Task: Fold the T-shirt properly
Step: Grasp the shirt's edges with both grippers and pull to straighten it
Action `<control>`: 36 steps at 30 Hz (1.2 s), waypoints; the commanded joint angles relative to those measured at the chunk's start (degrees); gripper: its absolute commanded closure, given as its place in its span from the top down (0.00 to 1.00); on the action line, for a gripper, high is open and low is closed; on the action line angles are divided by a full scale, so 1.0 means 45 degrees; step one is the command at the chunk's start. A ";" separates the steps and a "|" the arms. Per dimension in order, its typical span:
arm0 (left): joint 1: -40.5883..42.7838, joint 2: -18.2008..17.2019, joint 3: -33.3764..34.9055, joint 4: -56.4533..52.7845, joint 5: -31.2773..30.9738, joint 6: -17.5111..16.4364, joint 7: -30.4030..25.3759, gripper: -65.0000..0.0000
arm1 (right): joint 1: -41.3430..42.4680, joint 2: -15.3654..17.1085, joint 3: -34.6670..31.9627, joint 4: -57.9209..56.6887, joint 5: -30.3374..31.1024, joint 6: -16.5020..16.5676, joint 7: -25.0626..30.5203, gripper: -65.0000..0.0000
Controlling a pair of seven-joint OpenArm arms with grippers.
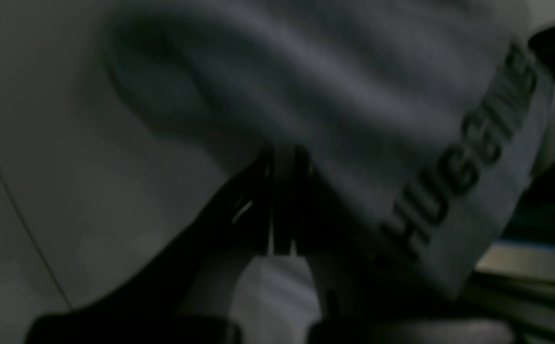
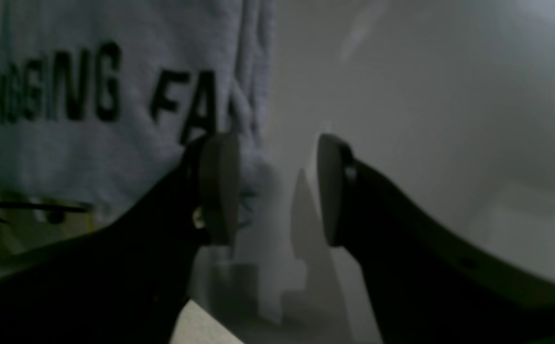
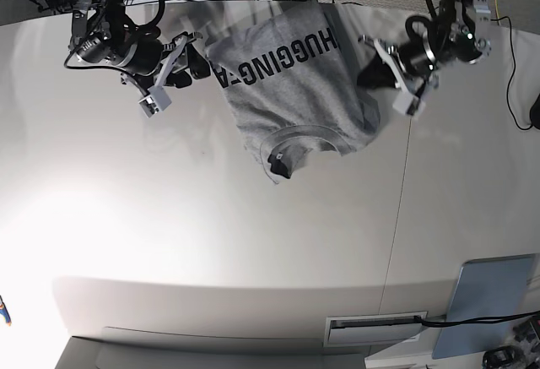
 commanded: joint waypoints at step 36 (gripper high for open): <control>-0.3526 0.2307 -0.0029 -0.4153 0.1098 -0.0563 -0.1836 0.00 | 0.0058 0.0068 -0.4551 0.0223 -0.2982 -0.2540 0.2273 0.40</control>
